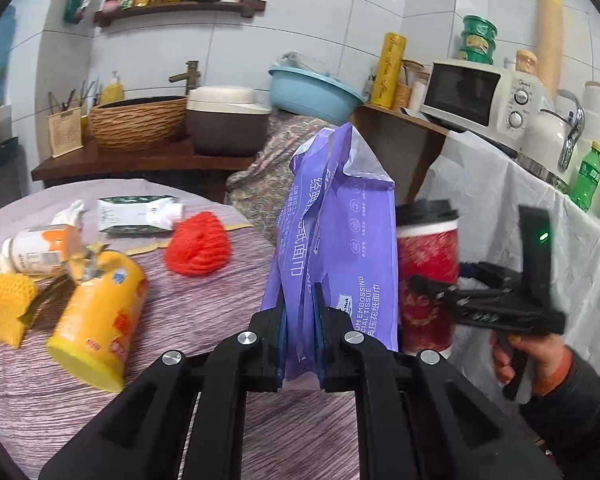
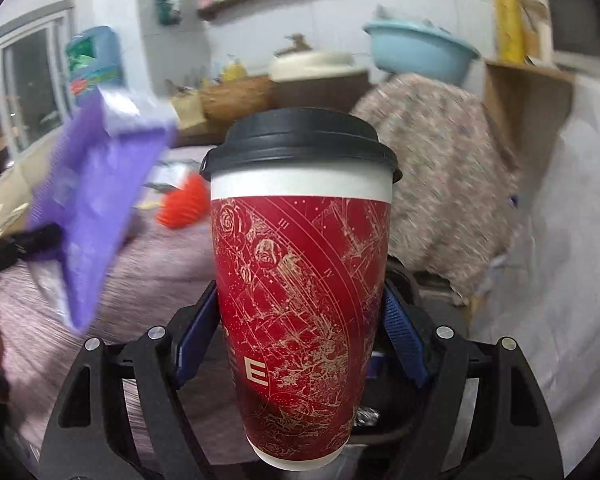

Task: Collect trash
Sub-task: 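Lift the red cup and purple bag over the bin and release the cup, then open the left gripper over the bin to drop the purple bag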

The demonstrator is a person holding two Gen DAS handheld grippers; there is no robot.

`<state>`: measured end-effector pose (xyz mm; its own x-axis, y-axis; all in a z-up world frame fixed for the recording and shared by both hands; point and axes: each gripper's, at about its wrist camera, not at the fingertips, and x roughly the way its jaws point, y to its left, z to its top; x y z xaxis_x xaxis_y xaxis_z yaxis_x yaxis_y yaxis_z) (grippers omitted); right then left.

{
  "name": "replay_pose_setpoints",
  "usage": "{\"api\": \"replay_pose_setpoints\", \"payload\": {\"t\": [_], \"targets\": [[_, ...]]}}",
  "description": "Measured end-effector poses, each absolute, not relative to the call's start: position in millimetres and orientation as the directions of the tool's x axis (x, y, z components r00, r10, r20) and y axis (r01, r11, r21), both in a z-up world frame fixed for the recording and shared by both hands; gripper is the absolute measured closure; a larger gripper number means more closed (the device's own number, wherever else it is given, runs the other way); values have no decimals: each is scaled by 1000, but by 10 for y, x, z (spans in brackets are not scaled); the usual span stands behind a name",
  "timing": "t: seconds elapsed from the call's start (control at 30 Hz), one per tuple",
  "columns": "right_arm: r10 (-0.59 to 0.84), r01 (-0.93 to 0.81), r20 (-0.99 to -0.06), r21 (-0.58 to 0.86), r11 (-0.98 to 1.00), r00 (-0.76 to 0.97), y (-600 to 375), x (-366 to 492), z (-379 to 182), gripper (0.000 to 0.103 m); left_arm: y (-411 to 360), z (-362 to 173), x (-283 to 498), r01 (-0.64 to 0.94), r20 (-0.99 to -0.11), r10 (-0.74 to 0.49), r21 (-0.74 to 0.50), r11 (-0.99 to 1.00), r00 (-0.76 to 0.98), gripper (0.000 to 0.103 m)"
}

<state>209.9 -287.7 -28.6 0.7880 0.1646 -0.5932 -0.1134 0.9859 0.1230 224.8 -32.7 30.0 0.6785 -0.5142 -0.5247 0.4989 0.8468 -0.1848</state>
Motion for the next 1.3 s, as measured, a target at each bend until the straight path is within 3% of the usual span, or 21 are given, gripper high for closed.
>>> {"api": "replay_pose_setpoints", "payload": {"t": [0.27,0.67,1.0,1.3], "targets": [[114,-18,-683,146,989,722,-3253,2427,-1170,26,-714,111,2375,507,-556,-533,-218,834,638,91],[101,22,-773,148,989,626,-3268,2885,-2036,25,-986,36,2465,511,-585,-520,-199,836,622,91],[65,41,-775,117,992,629,-3328,2763,-2038,24,-1164,37,2506,524,-605,-515,-183,832,607,91],[-85,132,-741,4,991,666,-3626,2315,-1595,24,-1679,-280,2618,552,-718,-460,-127,824,522,91]]}}
